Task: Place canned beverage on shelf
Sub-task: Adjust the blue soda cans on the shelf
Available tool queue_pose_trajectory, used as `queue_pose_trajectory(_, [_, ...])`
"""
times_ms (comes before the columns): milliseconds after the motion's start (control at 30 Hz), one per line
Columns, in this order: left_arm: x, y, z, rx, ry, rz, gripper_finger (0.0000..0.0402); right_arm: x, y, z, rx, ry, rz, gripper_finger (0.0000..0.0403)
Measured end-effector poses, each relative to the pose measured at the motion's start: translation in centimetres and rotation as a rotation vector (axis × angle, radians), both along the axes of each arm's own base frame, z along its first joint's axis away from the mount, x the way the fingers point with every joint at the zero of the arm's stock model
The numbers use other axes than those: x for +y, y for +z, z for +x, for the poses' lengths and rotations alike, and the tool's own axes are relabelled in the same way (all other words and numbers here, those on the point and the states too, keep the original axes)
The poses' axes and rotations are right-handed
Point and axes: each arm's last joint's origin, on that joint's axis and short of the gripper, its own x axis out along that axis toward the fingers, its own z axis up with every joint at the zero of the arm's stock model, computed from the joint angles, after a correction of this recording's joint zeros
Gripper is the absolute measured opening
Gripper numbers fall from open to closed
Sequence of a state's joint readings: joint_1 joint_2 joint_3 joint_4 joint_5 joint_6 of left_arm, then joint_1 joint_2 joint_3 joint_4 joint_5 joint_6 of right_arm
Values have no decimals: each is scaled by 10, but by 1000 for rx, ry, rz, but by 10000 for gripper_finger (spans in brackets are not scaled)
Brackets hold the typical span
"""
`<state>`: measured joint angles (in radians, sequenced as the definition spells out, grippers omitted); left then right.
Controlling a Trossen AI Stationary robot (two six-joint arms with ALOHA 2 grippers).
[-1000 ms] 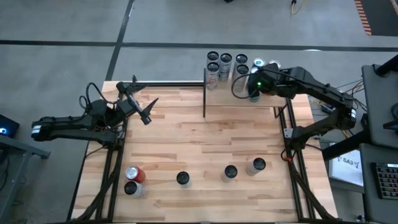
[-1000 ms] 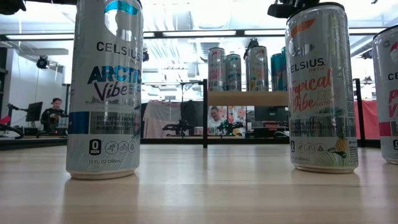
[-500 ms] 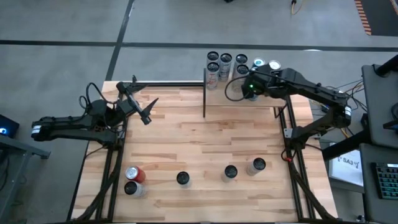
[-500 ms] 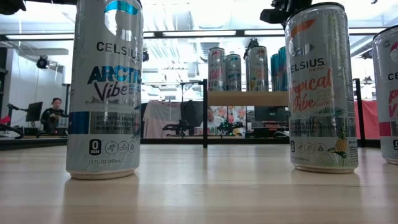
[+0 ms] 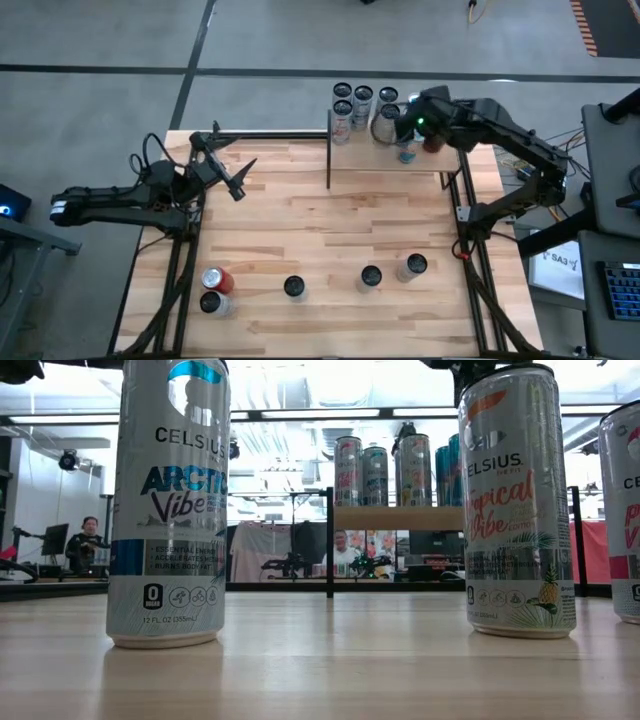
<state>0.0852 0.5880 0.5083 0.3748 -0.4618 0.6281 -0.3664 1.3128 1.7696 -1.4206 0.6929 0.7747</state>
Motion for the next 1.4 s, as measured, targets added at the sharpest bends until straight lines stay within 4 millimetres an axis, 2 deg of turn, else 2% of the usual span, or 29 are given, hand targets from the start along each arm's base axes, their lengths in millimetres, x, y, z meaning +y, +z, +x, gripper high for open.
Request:
queue_pose_trajectory(167, [0, 0, 0, 0, 0, 0, 288, -24, 15, -8, 21, -31, -118, 13])
queue_pose_trajectory(300, [0, 0, 0, 0, 0, 0, 288, -54, 14, -10, -13, 34, -121, 13])
queue_pose_trajectory(533, [0, 1, 0, -8, 0, 1, 288, -105, -8, -29, 10, 24, 28, 13])
queue_pose_trajectory(700, [0, 1, 0, -15, 1, 4, 288, -127, -28, -25, 34, 29, 93, 13])
queue_pose_trajectory(800, [0, 1, 0, -14, 1, 4, 288, -134, -38, -19, 66, 39, 115, 13])
queue_pose_trajectory(967, [0, 1, 0, -7, 4, 12, 288, -138, -43, -13, 71, 45, 117, 13])
queue_pose_trajectory(1400, [0, 1, 0, -5, 6, 13, 288, -121, -33, -5, 14, 94, 87, 13])
